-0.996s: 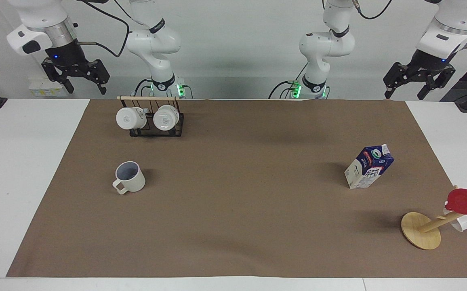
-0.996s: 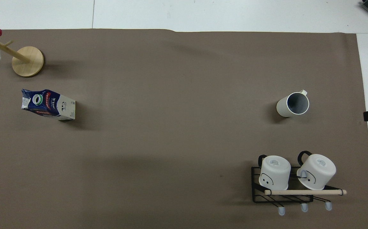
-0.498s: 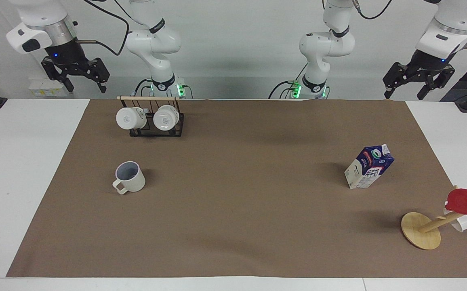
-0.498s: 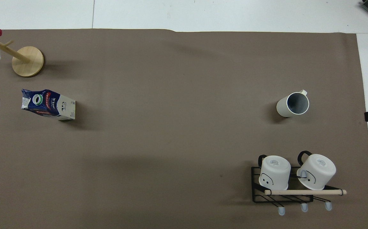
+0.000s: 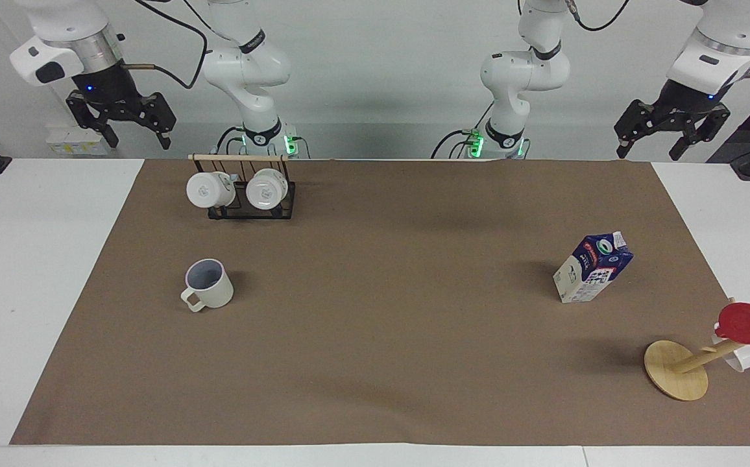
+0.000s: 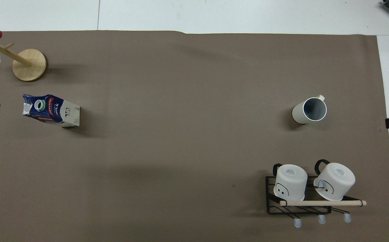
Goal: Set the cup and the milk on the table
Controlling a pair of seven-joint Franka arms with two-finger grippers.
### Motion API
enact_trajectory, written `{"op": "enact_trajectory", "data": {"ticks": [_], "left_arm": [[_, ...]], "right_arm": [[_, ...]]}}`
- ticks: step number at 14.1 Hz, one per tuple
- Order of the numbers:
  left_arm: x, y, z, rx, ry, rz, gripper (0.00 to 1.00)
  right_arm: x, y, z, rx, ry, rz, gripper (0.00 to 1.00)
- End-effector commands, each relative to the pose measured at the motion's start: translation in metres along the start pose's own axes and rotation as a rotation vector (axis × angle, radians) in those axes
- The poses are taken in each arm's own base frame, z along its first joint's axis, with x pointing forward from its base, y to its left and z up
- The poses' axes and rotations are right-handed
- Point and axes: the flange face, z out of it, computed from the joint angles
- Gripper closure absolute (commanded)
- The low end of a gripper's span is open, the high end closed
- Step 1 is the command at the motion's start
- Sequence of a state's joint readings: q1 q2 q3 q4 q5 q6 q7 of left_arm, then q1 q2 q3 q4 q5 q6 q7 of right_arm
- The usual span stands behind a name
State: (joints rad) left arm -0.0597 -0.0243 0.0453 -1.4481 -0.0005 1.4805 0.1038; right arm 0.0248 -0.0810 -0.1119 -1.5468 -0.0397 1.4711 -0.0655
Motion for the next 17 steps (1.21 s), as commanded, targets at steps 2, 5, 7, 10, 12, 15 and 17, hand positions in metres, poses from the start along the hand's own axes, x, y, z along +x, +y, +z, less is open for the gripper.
{"op": "enact_trajectory", "data": {"ticks": [2,5,7,10,12,15,17], "left_arm": [[-0.009,-0.001,-0.002,-0.012,-0.003,0.001,0.0],[-0.009,0.0,-0.002,-0.012,-0.002,0.002,0.0],[-0.009,0.001,-0.002,-0.012,-0.002,0.005,0.0],[-0.009,0.001,-0.002,-0.012,-0.002,0.01,0.0],[-0.009,0.001,-0.002,-0.012,-0.002,0.013,0.0],[-0.009,0.001,-0.001,-0.012,-0.003,0.013,0.0],[-0.009,0.001,-0.002,-0.012,-0.002,0.015,0.0]], "right_arm": [[-0.005,-0.001,-0.004,-0.002,-0.002,-0.016,0.0],[-0.005,-0.001,-0.003,-0.002,-0.002,-0.015,0.0],[-0.005,-0.001,-0.003,-0.002,-0.002,-0.015,0.0],[-0.005,-0.001,-0.002,-0.002,-0.004,-0.017,0.0],[-0.005,-0.001,-0.003,-0.002,-0.002,-0.013,0.0],[0.0,-0.002,0.001,-0.004,0.039,-0.013,0.0],[0.004,-0.012,0.004,-0.006,0.054,-0.027,0.0]]}}
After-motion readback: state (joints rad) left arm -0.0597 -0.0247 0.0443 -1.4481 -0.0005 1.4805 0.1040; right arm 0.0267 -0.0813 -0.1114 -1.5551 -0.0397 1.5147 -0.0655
